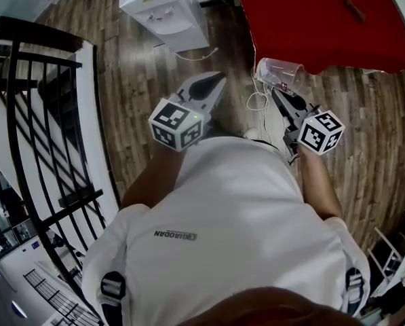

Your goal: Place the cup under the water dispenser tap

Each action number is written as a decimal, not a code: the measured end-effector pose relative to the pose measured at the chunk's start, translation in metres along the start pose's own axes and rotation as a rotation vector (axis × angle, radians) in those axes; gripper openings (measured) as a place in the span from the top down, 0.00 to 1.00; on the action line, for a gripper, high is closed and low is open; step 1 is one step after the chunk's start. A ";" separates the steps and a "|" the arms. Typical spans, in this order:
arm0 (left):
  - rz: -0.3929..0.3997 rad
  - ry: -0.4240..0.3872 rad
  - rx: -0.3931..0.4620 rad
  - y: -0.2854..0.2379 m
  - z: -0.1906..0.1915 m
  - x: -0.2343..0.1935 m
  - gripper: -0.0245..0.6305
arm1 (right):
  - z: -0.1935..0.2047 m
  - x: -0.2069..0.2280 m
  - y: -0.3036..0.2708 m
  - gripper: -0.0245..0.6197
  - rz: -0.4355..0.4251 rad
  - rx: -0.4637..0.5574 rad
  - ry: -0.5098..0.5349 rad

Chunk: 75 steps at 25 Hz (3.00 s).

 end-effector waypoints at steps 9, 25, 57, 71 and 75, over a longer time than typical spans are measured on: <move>-0.075 0.038 0.016 0.023 0.003 -0.042 0.97 | 0.003 -0.005 -0.049 0.90 -0.057 -0.072 0.011; -0.127 0.120 0.026 0.033 0.008 -0.145 0.97 | -0.008 -0.007 -0.145 0.90 -0.069 -0.138 0.025; -0.329 0.287 0.092 0.094 0.039 -0.332 0.97 | -0.003 -0.028 -0.337 0.90 -0.183 -0.377 0.098; -0.289 0.253 0.116 0.105 0.021 -0.402 0.97 | -0.017 -0.040 -0.402 0.90 -0.147 -0.330 0.115; -0.274 0.245 0.109 0.108 0.023 -0.411 0.97 | -0.017 -0.040 -0.414 0.90 -0.128 -0.318 0.110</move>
Point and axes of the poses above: the fingertips, and each gripper's own axes: y backward along the fingers, x to its right, z out of its underside, the point moved 2 cm from there along y, backward along the fingers, and after that the axes turned 11 degrees about -z, right-handed, at the moved point
